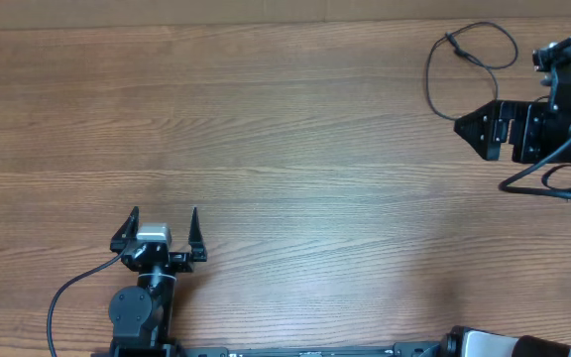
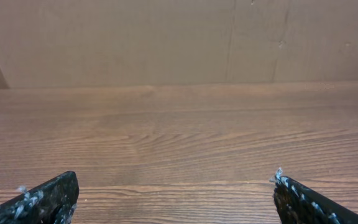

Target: Untangle cables

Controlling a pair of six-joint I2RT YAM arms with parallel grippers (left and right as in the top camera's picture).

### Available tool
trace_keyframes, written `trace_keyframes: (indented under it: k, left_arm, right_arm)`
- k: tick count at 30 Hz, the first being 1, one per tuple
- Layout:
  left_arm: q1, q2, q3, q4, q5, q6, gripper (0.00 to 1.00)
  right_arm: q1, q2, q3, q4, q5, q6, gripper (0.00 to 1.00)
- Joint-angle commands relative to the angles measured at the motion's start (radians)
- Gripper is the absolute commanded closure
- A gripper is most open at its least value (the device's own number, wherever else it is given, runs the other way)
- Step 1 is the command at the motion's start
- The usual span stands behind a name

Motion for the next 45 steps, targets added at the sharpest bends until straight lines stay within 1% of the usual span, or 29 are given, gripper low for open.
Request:
trace_keyframes:
  k: [1, 15, 19, 25, 29, 33, 37, 38, 39, 41, 45]
  left_arm:
    - [-0.001, -0.011, -0.004, 0.001, 0.010, -0.010, 0.00]
    - [-0.001, -0.011, -0.004, 0.001, 0.010, -0.010, 0.00]
    - [-0.001, -0.011, -0.004, 0.001, 0.010, -0.010, 0.00]
    - [-0.001, -0.011, -0.004, 0.001, 0.010, -0.010, 0.00]
    - [-0.001, -0.011, -0.004, 0.001, 0.010, -0.010, 0.00]
    - [-0.001, -0.011, -0.004, 0.001, 0.010, -0.010, 0.00]
    - [-0.001, -0.011, -0.004, 0.001, 0.010, -0.010, 0.00]
    - [-0.001, -0.011, -0.004, 0.001, 0.010, -0.010, 0.00]
    - [-0.001, -0.011, -0.004, 0.001, 0.010, -0.010, 0.00]
    - [-0.001, -0.011, -0.004, 0.001, 0.010, -0.010, 0.00]
    - [-0.001, -0.011, -0.004, 0.001, 0.010, -0.010, 0.00]
  right_arm:
    - [0.000, 0.002, 0.001, 0.002, 0.111, -0.006, 0.00]
    - [0.000, -0.006, 0.001, 0.008, 0.140, -0.007, 0.00]
    - [0.000, -0.023, 0.001, 0.084, 0.149, -0.006, 0.00]
    - [0.000, -0.094, -0.023, 0.237, 0.012, -0.006, 0.00]
    - [0.000, -0.185, -0.143, 0.378, -0.022, 0.003, 0.00]
    - [0.000, -0.281, -0.337, 0.555, -0.056, 0.005, 0.00]
    - [0.000, -0.377, -0.574, 0.845, -0.173, 0.005, 0.00]
    - [0.000, -0.415, -0.670, 0.971, -0.227, 0.005, 0.00]
    - [0.000, -0.438, -0.726, 1.044, -0.261, 0.005, 0.00]
    - [0.000, -0.480, -0.838, 1.181, -0.323, 0.005, 0.00]
    - [0.000, -0.551, -1.029, 1.384, -0.378, 0.006, 0.00]
